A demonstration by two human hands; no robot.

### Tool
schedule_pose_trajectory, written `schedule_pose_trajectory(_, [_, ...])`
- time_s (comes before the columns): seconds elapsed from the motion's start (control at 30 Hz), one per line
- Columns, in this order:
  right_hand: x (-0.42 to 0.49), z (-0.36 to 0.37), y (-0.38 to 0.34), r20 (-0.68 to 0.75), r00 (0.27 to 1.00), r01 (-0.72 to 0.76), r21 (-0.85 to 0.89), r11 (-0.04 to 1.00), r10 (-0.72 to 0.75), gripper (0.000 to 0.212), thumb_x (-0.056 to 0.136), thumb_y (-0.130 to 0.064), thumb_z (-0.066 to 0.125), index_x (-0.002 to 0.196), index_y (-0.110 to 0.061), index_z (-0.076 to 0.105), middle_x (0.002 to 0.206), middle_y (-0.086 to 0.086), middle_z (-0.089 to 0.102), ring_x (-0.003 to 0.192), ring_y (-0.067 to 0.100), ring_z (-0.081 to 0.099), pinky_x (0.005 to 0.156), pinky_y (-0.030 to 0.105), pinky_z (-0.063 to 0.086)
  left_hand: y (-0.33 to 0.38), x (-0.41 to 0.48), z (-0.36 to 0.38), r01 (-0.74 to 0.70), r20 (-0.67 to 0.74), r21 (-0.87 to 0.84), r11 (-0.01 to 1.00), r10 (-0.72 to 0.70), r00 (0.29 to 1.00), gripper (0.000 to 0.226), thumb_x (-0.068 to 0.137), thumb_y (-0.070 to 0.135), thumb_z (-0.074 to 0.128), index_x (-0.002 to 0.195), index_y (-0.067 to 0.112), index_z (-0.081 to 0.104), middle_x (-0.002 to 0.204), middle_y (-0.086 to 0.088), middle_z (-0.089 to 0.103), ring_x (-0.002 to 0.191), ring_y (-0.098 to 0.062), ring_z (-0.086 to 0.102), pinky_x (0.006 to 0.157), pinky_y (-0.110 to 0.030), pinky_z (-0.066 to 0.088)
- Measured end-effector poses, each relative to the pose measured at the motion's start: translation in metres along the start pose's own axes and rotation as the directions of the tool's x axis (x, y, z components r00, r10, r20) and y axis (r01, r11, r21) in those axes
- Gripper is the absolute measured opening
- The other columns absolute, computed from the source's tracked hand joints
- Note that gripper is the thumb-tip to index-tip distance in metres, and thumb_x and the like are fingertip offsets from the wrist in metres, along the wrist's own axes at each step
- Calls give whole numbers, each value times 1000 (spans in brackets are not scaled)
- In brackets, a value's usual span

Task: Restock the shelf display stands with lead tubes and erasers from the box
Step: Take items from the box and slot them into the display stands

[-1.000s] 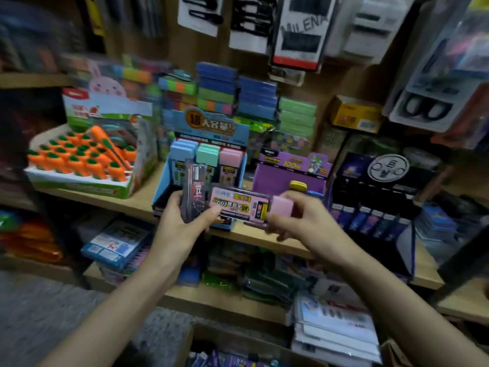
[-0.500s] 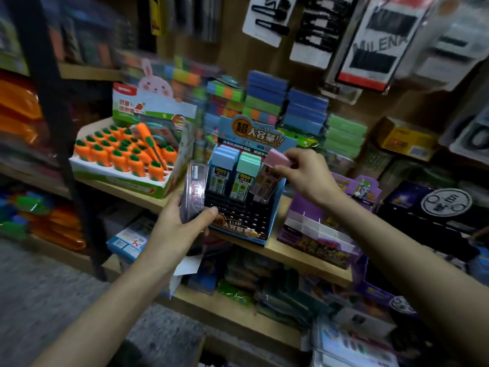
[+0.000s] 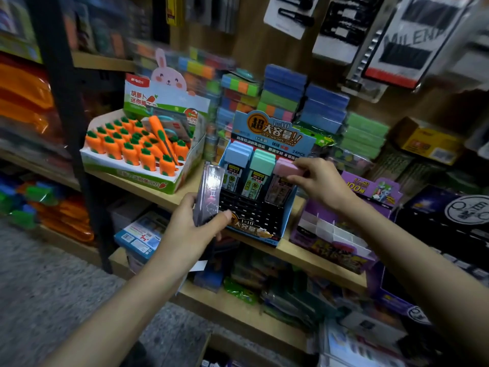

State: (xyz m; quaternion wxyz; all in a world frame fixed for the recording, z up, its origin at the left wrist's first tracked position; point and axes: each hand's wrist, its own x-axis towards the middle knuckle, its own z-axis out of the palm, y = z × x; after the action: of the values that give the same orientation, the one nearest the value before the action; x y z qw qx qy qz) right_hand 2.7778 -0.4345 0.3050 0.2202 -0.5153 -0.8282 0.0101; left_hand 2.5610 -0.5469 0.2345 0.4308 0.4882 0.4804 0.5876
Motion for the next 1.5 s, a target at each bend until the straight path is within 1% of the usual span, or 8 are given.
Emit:
schedule_pose_trajectory(0.13, [5, 0, 0, 25, 1000, 11, 21, 1000, -12, 16, 86, -17, 66, 90, -2, 64, 81, 5, 58, 78, 21, 51, 61, 26, 27, 0, -1, 3, 12, 47, -17, 1000, -12, 999, 24, 85, 15, 64, 106, 18, 53, 72, -9, 58, 65, -14, 55, 69, -35, 43])
schedule_pose_trajectory(0.37, [6, 14, 5, -39, 999, 3, -8, 1000, -3, 32, 85, -15, 67, 111, -8, 51, 99, 9, 63, 86, 24, 57, 69, 30, 41, 0, -1, 8, 49, 56, -66, 997, -45, 997, 15, 87, 11, 59, 94, 24, 59, 74, -3, 68, 60, -6, 58, 60, -18, 45])
schedule_pose_trajectory(0.7, [-8, 21, -3, -109, 986, 58, -488, 871, -126, 29, 96, -24, 47, 117, -6, 54, 108, 14, 49, 96, 29, 46, 76, 42, 44, 1, -2, 9, 204, 169, -274, 940, -162, 972, 15, 88, 12, 57, 101, 19, 60, 92, -1, 75, 76, -9, 68, 58, -21, 51])
schedule_pose_trajectory(0.83, [-44, 14, -26, -113, 987, -101, 115, 988, 114, 27, 93, -32, 52, 113, -14, 58, 106, 2, 56, 95, 12, 52, 82, 28, 45, -1, -5, 20, 247, 239, -252, 936, -187, 953, 20, 86, 10, 61, 105, 17, 59, 85, 0, 74, 63, -3, 63, 50, -18, 47])
schedule_pose_trajectory(0.97, [-97, 12, -45, 157, 964, -263, 676, 688, 214, 37, 82, -51, 51, 89, -18, 67, 75, -11, 63, 64, -2, 54, 57, 12, 42, -5, -14, 37, 261, 355, -163, 952, -190, 915, 25, 84, 11, 65, 105, 23, 61, 82, 1, 72, 62, -4, 60, 52, -18, 46])
schedule_pose_trajectory(1.17, [-141, 9, -40, 242, 896, -386, 838, 385, 372, 34, 80, -37, 59, 76, -4, 51, 48, -2, 47, 39, 7, 43, 42, 20, 34, -7, -39, 82, 205, 546, -92, 975, -122, 829, 35, 84, 3, 65, 110, 26, 58, 91, 11, 70, 86, -4, 65, 71, -18, 52])
schedule_pose_trajectory(1.33, [-177, -4, -19, 229, 842, -438, 820, 369, 489, 23, 94, -19, 53, 84, 1, 58, 53, 6, 52, 42, 10, 47, 38, 16, 32, -8, -54, 110, 262, 641, -119, 958, -127, 757, 28, 88, 3, 57, 111, 18, 56, 83, 6, 73, 76, -6, 69, 65, -14, 50])
schedule_pose_trajectory(1.5, [-199, -23, 6, 124, 785, -400, 849, 344, 607, 20, 94, -23, 54, 82, -9, 63, 61, 9, 58, 50, 17, 49, 47, 26, 36, -20, -59, 129, 289, 537, 26, 957, -257, 803, 20, 91, 16, 58, 111, 16, 58, 112, -12, 66, 100, -19, 65, 75, -20, 53])
